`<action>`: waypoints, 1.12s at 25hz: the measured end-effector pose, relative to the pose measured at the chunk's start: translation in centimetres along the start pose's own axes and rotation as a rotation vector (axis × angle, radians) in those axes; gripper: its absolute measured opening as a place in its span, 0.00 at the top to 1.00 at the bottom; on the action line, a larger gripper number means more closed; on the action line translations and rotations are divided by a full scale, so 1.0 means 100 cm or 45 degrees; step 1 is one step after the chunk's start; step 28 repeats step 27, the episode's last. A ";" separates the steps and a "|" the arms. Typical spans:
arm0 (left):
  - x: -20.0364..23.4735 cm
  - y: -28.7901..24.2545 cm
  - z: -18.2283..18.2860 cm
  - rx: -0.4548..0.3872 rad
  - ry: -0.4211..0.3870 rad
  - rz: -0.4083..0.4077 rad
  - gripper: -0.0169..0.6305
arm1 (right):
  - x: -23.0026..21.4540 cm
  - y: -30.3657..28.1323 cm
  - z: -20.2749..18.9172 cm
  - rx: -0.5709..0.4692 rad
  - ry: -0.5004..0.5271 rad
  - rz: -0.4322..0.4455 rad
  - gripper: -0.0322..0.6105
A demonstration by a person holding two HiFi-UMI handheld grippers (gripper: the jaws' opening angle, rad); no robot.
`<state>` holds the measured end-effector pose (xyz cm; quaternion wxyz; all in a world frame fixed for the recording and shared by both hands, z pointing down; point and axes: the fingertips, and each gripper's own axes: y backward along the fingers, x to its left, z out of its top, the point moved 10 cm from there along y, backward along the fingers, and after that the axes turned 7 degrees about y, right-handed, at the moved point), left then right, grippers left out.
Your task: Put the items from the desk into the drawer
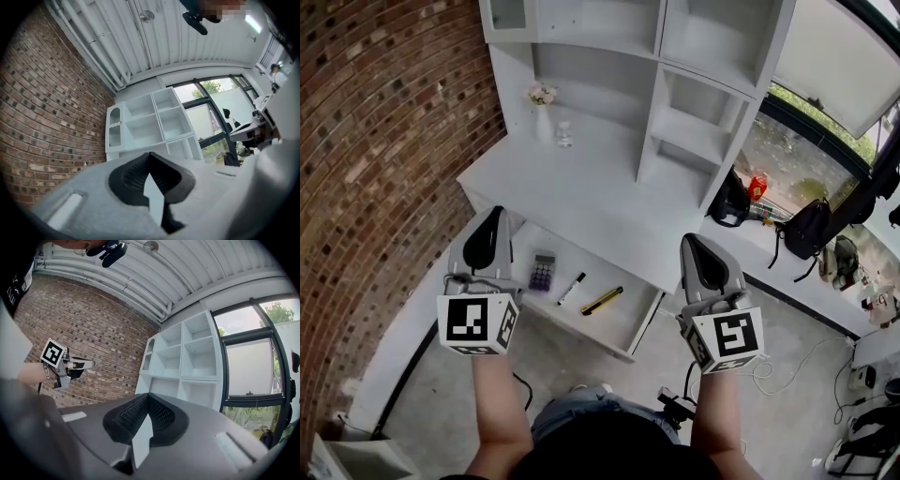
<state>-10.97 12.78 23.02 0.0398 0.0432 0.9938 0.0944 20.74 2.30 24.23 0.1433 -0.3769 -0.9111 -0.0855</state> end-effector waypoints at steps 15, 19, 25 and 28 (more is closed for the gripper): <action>0.027 0.017 0.003 0.012 -0.051 0.030 0.98 | 0.022 -0.025 0.014 -0.016 0.032 -0.021 0.94; 0.028 0.015 0.007 -0.013 -0.045 0.011 0.98 | 0.022 -0.027 0.019 -0.028 0.033 -0.027 0.94; 0.030 0.013 0.004 -0.016 -0.038 0.006 0.98 | 0.022 -0.029 0.014 -0.029 0.032 -0.038 0.94; 0.029 0.011 0.003 -0.016 -0.040 0.001 0.98 | 0.020 -0.029 0.011 -0.031 0.031 -0.050 0.94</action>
